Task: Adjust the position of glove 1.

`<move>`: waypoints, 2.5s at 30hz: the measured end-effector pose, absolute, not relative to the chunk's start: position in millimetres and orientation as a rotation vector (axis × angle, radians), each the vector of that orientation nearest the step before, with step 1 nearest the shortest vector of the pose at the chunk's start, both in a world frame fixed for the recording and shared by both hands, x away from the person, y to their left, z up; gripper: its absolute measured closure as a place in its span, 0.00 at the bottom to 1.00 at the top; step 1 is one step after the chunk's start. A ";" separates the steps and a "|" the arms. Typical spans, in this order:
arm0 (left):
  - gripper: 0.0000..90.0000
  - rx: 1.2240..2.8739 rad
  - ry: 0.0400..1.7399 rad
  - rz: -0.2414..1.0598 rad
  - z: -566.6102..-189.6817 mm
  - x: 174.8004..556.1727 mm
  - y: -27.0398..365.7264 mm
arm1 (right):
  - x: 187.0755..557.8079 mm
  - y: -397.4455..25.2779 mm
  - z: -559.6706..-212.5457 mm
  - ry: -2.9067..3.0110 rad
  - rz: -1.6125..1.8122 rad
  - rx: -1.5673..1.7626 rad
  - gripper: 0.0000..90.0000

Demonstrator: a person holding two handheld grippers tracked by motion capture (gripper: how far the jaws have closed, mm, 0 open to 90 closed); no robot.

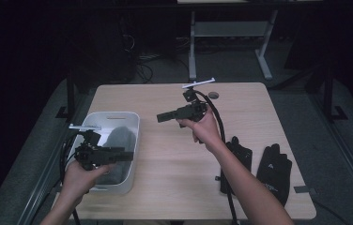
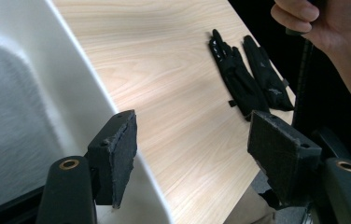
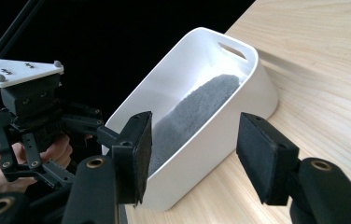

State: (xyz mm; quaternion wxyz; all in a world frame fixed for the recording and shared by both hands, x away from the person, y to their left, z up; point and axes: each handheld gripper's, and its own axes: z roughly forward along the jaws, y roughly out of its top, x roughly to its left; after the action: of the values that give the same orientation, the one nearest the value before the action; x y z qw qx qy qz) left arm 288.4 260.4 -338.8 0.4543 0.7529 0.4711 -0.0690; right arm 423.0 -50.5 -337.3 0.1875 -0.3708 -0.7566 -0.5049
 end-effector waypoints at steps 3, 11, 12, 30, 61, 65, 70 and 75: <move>0.37 1.871 1.139 -0.172 -337.2 289.6 252.7 | 421.0 -58.9 -338.2 -2.132 -1.420 -1.052 0.50; 0.36 1.902 1.094 -0.182 -339.0 293.8 233.7 | 415.2 -80.3 -340.8 -2.128 -1.426 -1.093 0.50; 0.36 1.907 1.090 -0.183 -339.1 293.9 230.8 | 414.5 -82.2 -341.0 -2.130 -1.425 -1.099 0.50; 0.36 1.937 1.023 -0.196 -339.1 296.6 195.8 | 399.8 -119.2 -340.2 -2.114 -1.434 -1.144 0.50; 0.34 2.009 0.884 -0.257 -354.3 297.8 107.3 | 353.3 -232.2 -360.5 -2.101 -1.455 -1.338 0.50; 0.34 2.011 0.875 -0.272 -356.4 298.3 97.0 | 347.4 -249.0 -365.2 -2.088 -1.465 -1.377 0.51; 0.33 2.020 0.862 -0.300 -361.2 299.2 84.5 | 341.7 -262.4 -368.4 -2.080 -1.468 -1.399 0.51; 0.32 2.032 0.853 -0.314 -365.5 300.7 73.4 | 337.3 -272.7 -373.5 -2.078 -1.455 -1.426 0.52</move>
State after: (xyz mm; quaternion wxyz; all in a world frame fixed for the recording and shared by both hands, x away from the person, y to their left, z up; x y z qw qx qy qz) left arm 300.7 73.4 -365.5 0.4419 0.8189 0.3436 -0.1267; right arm 337.3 -272.7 -373.5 0.1154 -0.4868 -0.7093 -0.4966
